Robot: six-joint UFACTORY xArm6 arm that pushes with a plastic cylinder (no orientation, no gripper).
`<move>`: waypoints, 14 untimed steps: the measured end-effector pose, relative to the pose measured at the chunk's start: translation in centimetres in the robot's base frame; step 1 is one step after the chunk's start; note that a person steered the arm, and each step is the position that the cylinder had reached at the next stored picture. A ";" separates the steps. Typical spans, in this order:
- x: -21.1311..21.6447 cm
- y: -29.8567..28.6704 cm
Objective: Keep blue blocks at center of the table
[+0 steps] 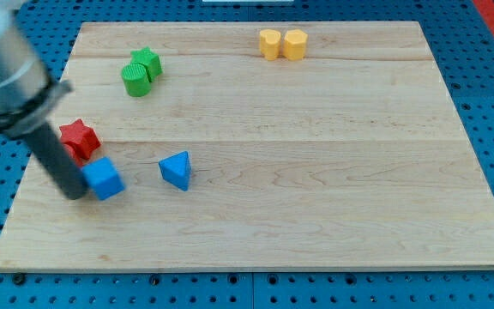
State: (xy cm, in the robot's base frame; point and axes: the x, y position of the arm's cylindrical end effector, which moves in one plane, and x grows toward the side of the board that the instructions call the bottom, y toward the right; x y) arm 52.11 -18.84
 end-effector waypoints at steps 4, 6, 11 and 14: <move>-4.5 6.8; 1.2 9.9; -6.2 13.3; -8.8 5.0</move>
State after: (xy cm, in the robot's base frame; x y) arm 43.26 -13.81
